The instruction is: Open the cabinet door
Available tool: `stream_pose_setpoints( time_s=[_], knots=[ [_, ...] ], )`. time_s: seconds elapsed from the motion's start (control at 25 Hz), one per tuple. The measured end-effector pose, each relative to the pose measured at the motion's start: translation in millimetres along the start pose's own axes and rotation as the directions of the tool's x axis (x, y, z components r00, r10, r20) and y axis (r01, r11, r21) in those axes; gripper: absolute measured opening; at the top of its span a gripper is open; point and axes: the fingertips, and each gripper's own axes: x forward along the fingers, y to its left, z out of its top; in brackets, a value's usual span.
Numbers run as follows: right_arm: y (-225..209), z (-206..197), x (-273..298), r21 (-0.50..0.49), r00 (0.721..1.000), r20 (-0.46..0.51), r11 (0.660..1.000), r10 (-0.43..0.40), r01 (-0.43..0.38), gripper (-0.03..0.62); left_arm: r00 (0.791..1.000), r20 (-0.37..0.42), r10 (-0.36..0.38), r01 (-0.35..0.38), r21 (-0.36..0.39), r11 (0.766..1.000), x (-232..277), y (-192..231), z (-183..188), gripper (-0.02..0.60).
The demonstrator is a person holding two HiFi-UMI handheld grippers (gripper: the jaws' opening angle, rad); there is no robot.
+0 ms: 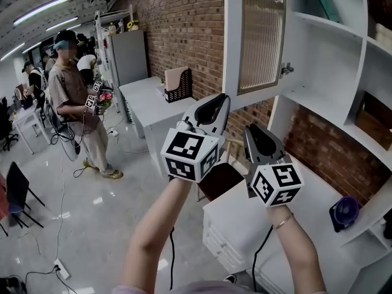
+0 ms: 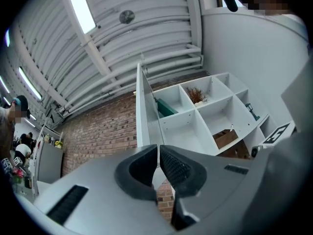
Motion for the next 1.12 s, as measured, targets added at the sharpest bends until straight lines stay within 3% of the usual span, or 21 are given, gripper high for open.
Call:
stream_pose_setpoints(
  time_s=[0.72, 1.12],
  knots=[
    [-15.9, -37.4, -82.4, 0.031, 0.988, -0.097, 0.992, -0.121, 0.124, 0.032, 0.992, -0.119, -0.042, 0.027, -0.125, 0.992, -50.8, -51.7, -89.9, 0.003],
    [-19.5, -75.7, -133.7, 0.03, 0.958, -0.209, 0.978, -0.197, 0.208, 0.005, 0.977, -0.202, -0.073, 0.038, -0.172, 0.984, -83.6, -79.9, -129.1, 0.003]
  ],
)
